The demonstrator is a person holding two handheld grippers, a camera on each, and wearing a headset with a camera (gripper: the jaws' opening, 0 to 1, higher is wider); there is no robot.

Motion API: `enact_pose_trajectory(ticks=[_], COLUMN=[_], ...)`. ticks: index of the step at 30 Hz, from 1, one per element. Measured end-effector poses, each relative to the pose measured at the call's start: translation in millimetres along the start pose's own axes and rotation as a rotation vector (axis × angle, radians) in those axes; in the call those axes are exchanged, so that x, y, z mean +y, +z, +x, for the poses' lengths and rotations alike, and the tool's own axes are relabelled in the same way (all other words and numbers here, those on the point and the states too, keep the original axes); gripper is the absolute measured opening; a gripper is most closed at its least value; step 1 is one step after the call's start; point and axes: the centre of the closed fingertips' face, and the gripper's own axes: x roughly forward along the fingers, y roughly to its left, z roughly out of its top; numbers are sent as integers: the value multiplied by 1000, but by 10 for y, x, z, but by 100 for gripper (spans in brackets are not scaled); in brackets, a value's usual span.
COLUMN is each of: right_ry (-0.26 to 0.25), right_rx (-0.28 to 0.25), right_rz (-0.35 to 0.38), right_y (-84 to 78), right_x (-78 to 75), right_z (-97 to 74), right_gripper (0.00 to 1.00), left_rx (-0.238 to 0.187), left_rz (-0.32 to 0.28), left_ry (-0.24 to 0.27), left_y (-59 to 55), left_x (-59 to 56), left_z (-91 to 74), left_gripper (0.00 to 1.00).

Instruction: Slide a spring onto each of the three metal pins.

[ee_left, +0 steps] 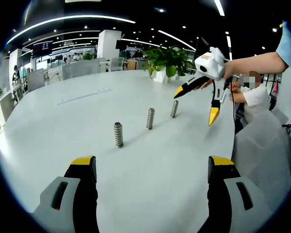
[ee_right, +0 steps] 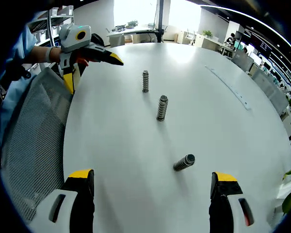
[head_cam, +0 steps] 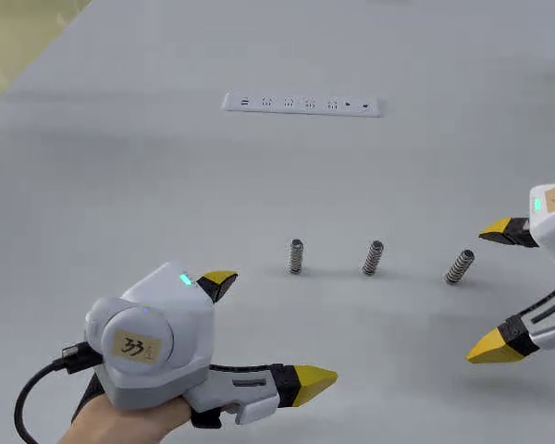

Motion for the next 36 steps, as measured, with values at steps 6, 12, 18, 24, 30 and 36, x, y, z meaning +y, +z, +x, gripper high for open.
enact_pose_trajectory(ticks=[6, 12, 18, 24, 30, 36], right_ry=[-37, -75, -87, -91, -89, -85], right_rx=[-72, -156, -216, -247, -260, -264], right_rz=[63, 117, 179, 211, 248, 260], right_y=[-20, 31, 87, 108, 122, 140], right_x=[128, 248, 327, 386, 422, 415], right_z=[-111, -199, -227, -260, -235, -205], right_gripper=[99, 99, 99, 99, 99, 99], left_rx=[7, 30, 7, 17, -3, -12], left_rz=[32, 63, 40, 27, -12, -21], left_ry=[-7, -3, 12, 37, 65, 82], left_y=[68, 83, 124, 95, 102, 104], left_x=[53, 105, 147, 197, 248, 267], left_z=[0, -20, -28, -58, -109, -131], left_gripper=[94, 94, 94, 94, 94, 94])
